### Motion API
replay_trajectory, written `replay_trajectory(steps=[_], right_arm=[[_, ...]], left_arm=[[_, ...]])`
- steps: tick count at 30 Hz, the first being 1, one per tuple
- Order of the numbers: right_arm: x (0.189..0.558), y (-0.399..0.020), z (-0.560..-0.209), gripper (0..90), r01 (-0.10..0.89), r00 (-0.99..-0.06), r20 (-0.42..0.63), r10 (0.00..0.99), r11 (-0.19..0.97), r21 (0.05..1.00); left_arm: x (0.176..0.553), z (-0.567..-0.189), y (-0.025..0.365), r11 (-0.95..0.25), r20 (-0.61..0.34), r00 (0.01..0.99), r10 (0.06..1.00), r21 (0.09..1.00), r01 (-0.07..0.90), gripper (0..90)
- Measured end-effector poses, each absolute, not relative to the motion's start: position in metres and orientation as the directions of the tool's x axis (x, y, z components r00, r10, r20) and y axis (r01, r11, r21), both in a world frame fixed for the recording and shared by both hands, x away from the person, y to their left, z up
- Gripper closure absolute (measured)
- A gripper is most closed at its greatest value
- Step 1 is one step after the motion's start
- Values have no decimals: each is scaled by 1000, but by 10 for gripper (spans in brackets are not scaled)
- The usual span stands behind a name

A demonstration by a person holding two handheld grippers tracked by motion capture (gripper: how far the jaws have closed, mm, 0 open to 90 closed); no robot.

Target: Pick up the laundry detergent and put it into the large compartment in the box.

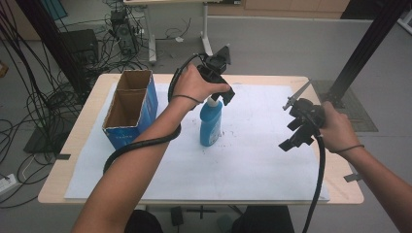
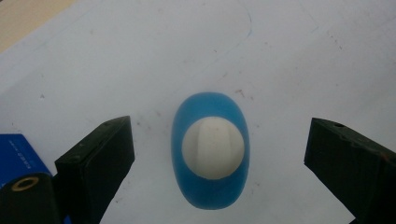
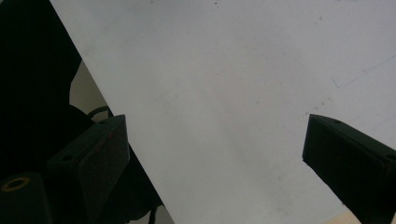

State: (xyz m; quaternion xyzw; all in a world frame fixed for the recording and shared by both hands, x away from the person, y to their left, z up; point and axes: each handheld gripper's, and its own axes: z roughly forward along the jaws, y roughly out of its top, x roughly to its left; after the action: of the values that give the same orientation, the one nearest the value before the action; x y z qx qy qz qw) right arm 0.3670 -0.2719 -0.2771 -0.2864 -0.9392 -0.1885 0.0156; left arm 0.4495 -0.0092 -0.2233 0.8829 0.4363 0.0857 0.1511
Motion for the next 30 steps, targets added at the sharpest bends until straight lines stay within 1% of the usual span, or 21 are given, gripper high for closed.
replay_trajectory(steps=[30], right_arm=[[368, -273, -285, 76, 549, -833, 154, 531, 760, 348]], left_arm=[[457, -254, -10, -557, 5, 585, 811, 311, 770, 88]])
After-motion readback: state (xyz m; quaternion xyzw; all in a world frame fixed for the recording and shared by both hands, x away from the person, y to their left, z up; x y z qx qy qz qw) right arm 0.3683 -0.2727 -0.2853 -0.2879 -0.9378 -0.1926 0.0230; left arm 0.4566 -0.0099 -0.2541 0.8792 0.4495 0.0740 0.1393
